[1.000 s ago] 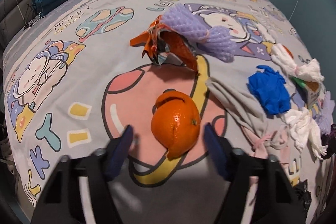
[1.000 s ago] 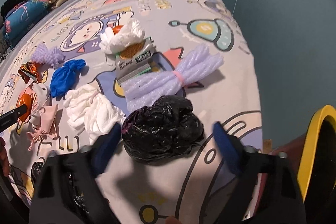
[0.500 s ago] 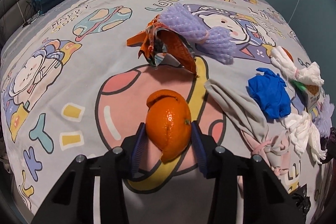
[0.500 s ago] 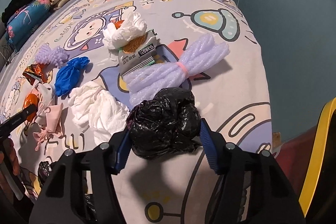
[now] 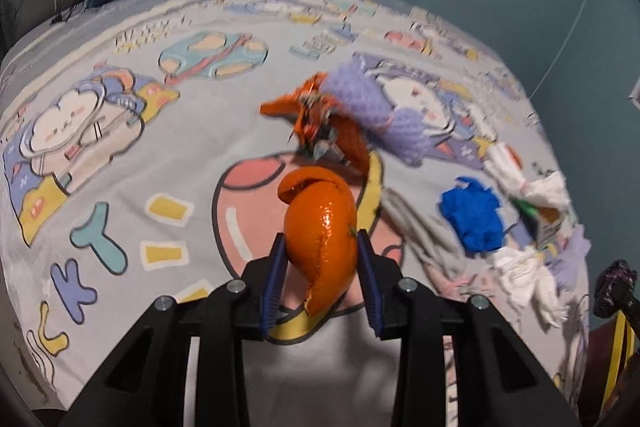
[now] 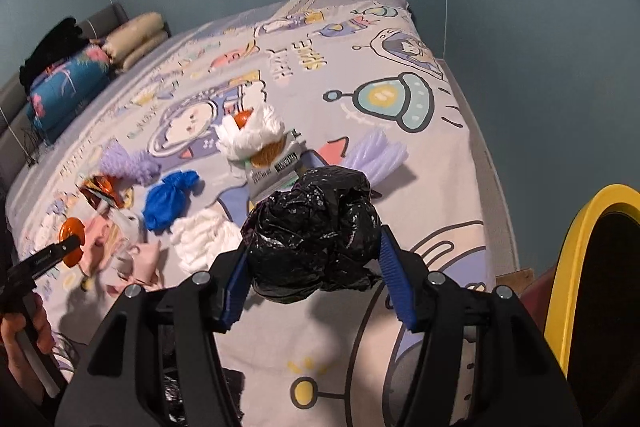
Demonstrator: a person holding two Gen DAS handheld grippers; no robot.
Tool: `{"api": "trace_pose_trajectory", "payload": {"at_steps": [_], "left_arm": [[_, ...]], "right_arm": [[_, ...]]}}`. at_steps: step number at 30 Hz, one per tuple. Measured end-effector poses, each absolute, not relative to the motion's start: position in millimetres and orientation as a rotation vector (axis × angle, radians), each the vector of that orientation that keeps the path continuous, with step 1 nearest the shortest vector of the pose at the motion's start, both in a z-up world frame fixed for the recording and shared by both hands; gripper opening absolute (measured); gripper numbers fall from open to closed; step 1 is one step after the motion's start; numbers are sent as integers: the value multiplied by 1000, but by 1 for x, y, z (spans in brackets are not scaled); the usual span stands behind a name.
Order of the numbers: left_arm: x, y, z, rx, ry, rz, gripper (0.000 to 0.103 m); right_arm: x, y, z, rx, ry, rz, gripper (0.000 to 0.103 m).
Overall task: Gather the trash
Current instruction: 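Carry the orange peel and black bag over the yellow-rimmed bin with both grippers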
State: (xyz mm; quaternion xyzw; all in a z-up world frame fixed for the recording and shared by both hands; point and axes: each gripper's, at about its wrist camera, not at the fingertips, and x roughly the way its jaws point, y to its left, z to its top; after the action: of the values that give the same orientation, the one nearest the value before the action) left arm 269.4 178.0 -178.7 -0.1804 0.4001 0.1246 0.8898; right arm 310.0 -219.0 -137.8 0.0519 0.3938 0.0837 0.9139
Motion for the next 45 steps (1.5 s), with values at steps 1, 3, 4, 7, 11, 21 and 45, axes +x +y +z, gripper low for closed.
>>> {"api": "trace_pose_trajectory", "payload": {"at_steps": [1,3,4,7,11,21,45], "left_arm": [[266,175,-173,-348,804,264,32],[261,169,-164,-309,764,261,32],[259,166,-159,-289,744,256,32],[256,156,-148,-242,700,232,32],[247,141,-133,-190,644,208,32],[220,89,-78,-89,514,112,32],[201,-72,-6,5,435,-215,32]], "right_arm": [[309,-219,-138,104,806,167,56],[309,-219,-137,105,805,171,56],[309,-218,-137,108,806,179,56],[304,-215,-132,101,786,194,56],[294,-213,-123,77,740,195,56],[248,-228,-74,106,607,228,56],[167,-343,1,63,476,48,56]]}}
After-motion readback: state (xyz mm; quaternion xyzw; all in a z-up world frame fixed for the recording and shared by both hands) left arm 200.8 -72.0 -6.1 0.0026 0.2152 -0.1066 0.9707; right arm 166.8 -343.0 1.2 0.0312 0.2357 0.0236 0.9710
